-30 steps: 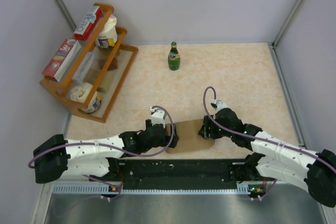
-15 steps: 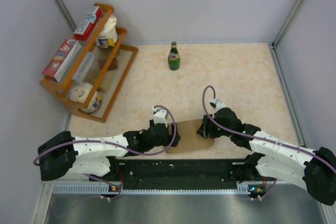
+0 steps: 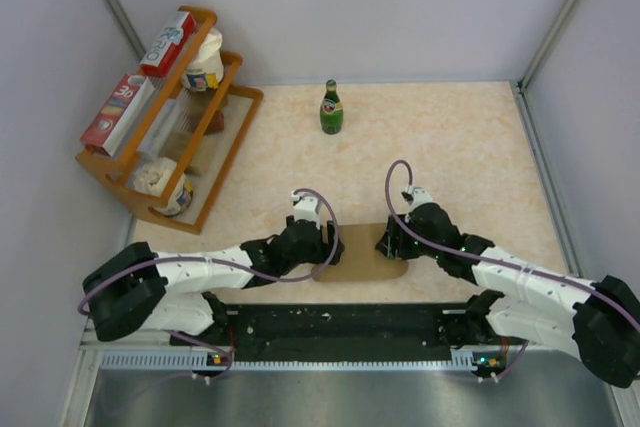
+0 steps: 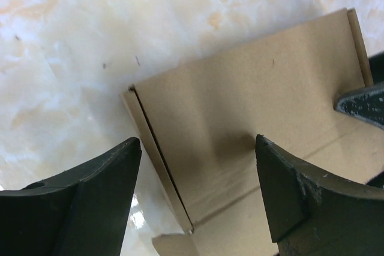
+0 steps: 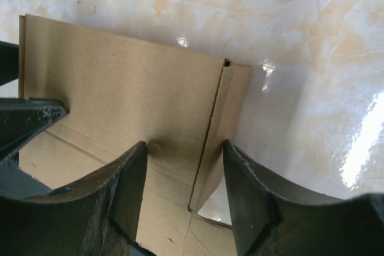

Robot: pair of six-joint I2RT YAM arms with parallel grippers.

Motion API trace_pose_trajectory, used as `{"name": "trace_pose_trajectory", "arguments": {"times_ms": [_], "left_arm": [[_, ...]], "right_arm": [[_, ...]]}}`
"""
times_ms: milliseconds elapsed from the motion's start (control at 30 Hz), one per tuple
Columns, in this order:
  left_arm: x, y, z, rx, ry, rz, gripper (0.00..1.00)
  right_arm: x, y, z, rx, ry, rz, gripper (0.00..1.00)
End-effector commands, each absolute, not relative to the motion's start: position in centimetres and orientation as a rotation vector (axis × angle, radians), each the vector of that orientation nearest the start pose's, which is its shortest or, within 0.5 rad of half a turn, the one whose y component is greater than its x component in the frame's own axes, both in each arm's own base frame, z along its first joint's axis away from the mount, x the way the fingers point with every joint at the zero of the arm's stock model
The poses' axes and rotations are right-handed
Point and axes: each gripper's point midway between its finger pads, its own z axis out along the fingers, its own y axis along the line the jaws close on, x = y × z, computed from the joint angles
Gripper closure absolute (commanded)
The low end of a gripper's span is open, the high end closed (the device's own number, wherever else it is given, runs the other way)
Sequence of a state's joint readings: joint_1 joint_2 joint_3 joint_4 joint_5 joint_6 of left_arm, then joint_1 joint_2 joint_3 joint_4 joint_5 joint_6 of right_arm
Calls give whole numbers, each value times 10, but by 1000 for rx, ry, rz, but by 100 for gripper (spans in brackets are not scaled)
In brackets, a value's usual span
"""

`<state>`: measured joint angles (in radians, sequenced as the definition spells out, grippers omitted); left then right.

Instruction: Fold the paper box

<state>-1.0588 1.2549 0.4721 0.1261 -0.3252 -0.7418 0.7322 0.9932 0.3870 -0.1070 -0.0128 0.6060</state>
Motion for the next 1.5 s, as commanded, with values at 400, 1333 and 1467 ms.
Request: {"name": "trace_pose_trajectory", "arguments": {"times_ms": [400, 1333, 1467], "left_arm": [[256, -316, 79, 240, 2172, -736, 21], [255, -226, 110, 84, 2126, -555, 2], [229, -232, 93, 144, 2209, -661, 2]], "right_arm": [[249, 206, 76, -91, 2319, 593, 48], [248, 148, 92, 30, 2345, 440, 23], [228, 156, 80, 16, 2381, 543, 23]]}}
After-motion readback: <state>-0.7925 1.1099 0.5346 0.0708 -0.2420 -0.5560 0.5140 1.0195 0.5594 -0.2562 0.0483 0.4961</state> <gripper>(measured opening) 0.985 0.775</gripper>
